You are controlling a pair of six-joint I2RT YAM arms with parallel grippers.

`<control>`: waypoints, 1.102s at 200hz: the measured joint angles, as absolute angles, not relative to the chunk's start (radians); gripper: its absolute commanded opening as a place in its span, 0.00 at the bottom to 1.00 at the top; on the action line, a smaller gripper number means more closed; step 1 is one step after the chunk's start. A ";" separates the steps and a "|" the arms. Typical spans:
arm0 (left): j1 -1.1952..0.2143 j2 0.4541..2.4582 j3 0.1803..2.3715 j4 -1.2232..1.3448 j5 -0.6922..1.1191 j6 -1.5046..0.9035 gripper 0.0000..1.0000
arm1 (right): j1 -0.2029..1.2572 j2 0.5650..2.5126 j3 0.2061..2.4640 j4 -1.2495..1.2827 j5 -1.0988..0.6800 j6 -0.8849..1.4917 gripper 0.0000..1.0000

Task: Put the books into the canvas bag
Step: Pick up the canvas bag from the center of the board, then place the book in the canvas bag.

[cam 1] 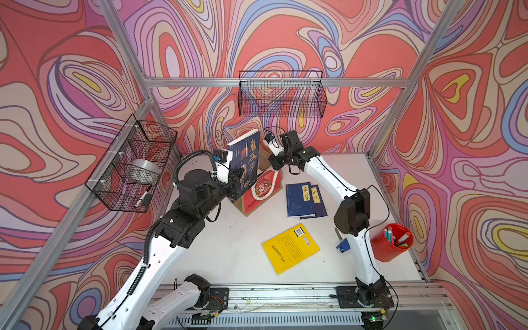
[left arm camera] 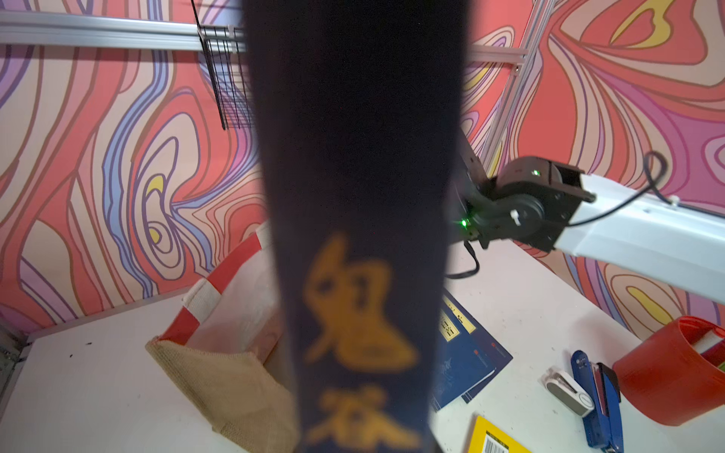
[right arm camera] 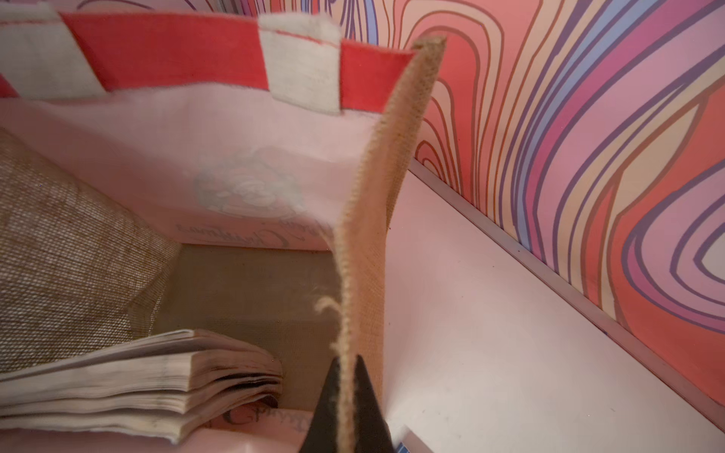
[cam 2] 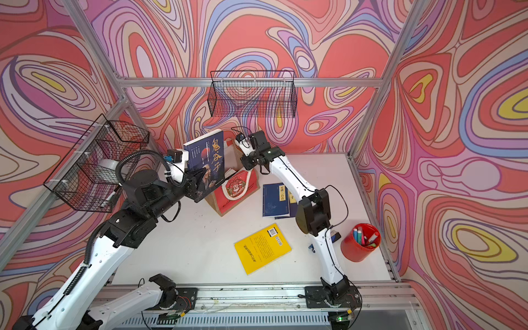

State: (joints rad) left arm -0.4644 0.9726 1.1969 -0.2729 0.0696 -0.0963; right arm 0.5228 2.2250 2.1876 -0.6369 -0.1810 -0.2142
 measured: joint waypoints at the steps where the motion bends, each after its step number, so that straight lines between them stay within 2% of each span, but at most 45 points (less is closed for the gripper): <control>1: -0.464 0.973 1.197 -0.271 0.070 -0.097 0.00 | 0.523 2.221 2.179 -0.633 -0.181 -0.213 0.00; 59: -0.451 1.049 1.156 -0.089 0.160 -0.067 0.00 | 0.540 1.884 1.568 -0.194 -0.231 -0.174 0.00; 123: -0.451 1.010 0.928 0.072 0.245 -0.048 0.00 | 0.543 1.666 1.148 0.218 -0.231 -0.102 0.00; 168: -0.451 0.955 0.841 0.150 0.246 -0.047 0.00 | 0.552 1.622 1.040 0.366 -0.235 -0.072 0.00; 220: -0.451 0.979 0.840 0.244 0.253 -0.017 0.00 | 0.567 1.572 1.008 0.402 -0.244 -0.061 0.00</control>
State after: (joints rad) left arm -0.4515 0.9791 0.8402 0.2443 0.2535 -0.0166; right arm 0.5671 1.5723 1.0084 0.4019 -0.2443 -0.0608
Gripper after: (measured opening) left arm 0.154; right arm 0.064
